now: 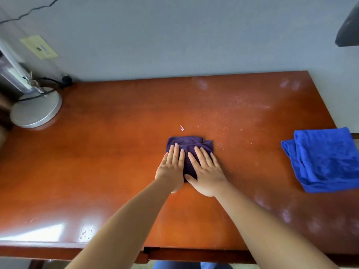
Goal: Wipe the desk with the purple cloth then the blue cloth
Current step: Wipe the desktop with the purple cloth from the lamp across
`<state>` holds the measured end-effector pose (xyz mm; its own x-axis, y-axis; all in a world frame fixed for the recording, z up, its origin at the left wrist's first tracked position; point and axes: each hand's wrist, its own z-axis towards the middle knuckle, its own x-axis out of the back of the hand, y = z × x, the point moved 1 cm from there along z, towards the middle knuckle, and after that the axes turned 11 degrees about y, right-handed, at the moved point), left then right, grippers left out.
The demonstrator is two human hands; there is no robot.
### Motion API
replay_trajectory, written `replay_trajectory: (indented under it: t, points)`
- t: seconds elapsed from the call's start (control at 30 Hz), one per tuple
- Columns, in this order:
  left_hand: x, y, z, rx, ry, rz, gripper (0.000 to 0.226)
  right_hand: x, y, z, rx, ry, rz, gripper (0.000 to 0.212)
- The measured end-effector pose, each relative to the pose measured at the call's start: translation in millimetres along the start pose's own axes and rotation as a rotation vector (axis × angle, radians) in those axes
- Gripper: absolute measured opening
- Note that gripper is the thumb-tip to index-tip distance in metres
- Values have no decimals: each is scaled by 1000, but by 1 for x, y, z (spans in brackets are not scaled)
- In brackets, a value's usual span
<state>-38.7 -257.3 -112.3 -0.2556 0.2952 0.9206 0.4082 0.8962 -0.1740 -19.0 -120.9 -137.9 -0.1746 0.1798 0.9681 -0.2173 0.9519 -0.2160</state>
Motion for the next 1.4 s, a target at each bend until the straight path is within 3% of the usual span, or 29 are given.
replay_trajectory:
  t: [0.2,0.43,0.77,1.2,1.4]
  points:
    - [13,-20,46,-19,13,-4,78,8,12,47,-25,-4,-34,77]
    - [23,-32,80,-11,28,-15,75,16,20,82,-60,-18,-34,75]
    - [15,-16,38,15,8,-27,74,13,11,46,-43,-34,-19,74]
    - [10,5,4,4,-28,-17,76,3,8,7,-9,-37,-1,95]
    - [14,-9,37,17,8,-34,71,12,17,41,-21,-48,-4,75]
